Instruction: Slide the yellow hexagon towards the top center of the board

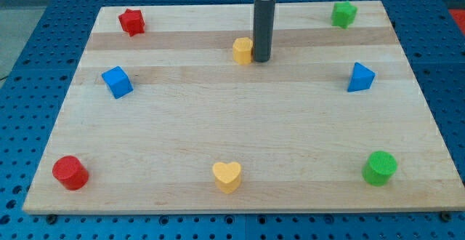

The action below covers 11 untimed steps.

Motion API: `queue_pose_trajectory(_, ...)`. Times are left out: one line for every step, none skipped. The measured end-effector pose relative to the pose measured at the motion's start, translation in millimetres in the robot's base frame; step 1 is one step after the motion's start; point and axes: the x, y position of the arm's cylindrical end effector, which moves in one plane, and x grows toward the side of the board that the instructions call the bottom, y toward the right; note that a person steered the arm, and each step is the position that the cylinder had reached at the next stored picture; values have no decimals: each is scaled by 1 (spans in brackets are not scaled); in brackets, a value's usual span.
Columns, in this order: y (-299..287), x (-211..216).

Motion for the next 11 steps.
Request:
queue_pose_trajectory(-1, 0)
queue_pose_trajectory(0, 27)
queue_pose_trajectory(-4, 42)
queue_pose_trajectory(-11, 37)
queue_pose_trajectory(-28, 9)
queue_pose_trajectory(-28, 8)
queue_pose_trajectory(-32, 8)
queue_pose_trajectory(-32, -19)
queue_pose_trajectory(-32, -21)
queue_pose_trajectory(-30, -41)
queue_pose_trajectory(-30, -41)
